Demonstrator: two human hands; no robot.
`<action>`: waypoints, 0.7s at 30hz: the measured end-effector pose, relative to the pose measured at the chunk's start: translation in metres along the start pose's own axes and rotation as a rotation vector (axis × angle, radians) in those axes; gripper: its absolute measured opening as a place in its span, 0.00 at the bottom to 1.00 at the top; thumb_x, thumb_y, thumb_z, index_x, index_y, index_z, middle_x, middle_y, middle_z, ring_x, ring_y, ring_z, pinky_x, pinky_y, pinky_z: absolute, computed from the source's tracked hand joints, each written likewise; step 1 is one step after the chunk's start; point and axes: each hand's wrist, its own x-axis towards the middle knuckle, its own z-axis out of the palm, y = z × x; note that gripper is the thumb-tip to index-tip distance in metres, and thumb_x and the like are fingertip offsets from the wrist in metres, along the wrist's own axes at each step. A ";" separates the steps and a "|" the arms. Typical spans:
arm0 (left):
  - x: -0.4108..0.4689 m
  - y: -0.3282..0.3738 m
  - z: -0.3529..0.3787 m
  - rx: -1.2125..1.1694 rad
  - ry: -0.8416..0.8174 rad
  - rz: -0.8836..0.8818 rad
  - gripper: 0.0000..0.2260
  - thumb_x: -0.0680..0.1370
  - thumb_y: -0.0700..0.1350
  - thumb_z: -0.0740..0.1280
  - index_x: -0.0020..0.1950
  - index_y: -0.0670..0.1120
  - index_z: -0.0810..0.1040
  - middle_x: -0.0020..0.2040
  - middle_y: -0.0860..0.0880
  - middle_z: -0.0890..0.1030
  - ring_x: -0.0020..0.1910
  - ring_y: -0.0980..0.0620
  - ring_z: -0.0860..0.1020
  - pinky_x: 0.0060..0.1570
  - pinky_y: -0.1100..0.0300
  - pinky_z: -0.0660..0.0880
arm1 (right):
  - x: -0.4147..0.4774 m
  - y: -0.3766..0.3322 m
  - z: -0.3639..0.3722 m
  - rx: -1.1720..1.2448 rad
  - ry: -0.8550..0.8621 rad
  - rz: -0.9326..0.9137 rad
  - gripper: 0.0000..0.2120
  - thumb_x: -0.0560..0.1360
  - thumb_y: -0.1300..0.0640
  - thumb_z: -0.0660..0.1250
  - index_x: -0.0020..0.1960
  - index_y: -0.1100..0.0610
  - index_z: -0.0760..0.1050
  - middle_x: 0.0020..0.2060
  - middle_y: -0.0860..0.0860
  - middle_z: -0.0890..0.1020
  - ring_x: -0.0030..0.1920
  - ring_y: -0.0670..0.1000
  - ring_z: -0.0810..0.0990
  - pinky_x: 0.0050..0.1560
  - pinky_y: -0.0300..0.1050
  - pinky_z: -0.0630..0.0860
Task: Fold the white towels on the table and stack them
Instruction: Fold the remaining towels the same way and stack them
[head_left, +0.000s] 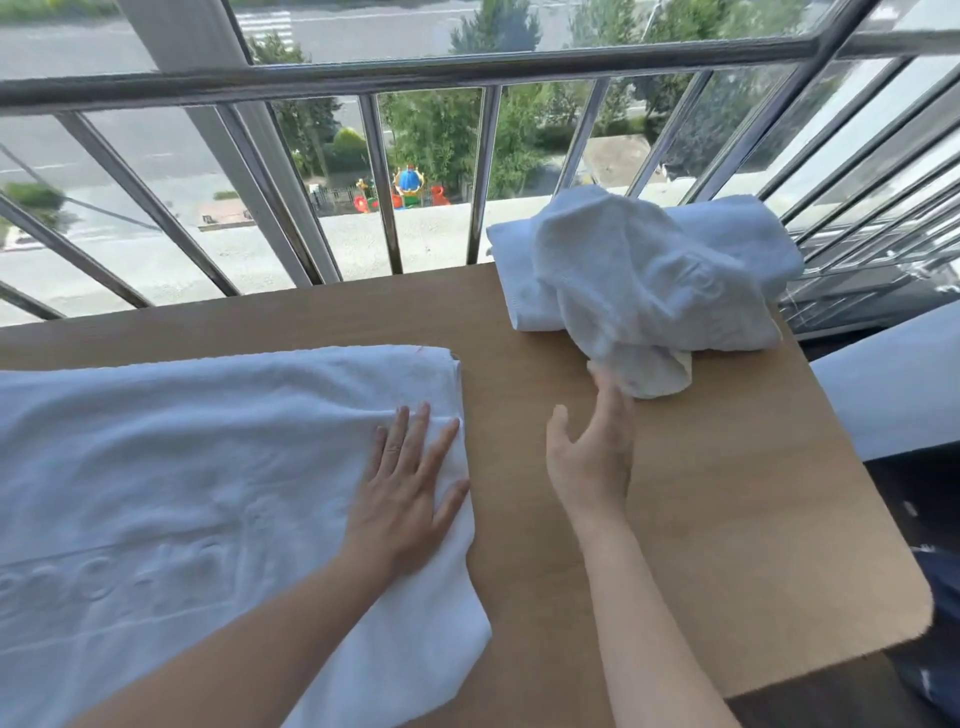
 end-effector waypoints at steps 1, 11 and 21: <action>0.000 0.000 -0.001 -0.015 0.000 0.000 0.31 0.79 0.65 0.41 0.81 0.57 0.43 0.81 0.50 0.38 0.80 0.49 0.35 0.78 0.49 0.38 | -0.028 -0.002 0.008 0.029 -0.044 0.055 0.25 0.77 0.60 0.67 0.73 0.55 0.67 0.66 0.49 0.73 0.67 0.51 0.71 0.68 0.51 0.69; 0.016 -0.024 -0.032 0.209 -0.111 0.457 0.31 0.76 0.39 0.57 0.78 0.59 0.63 0.82 0.55 0.47 0.80 0.47 0.54 0.74 0.42 0.51 | -0.136 -0.022 0.054 -0.032 -0.443 0.196 0.11 0.79 0.51 0.65 0.57 0.58 0.74 0.52 0.53 0.78 0.55 0.54 0.73 0.58 0.49 0.69; 0.044 -0.015 -0.065 0.302 0.196 0.633 0.13 0.60 0.37 0.65 0.41 0.50 0.78 0.39 0.54 0.77 0.52 0.43 0.78 0.66 0.35 0.63 | -0.102 -0.033 0.030 0.326 -0.518 0.438 0.11 0.76 0.51 0.70 0.53 0.48 0.69 0.42 0.46 0.79 0.34 0.38 0.77 0.32 0.31 0.72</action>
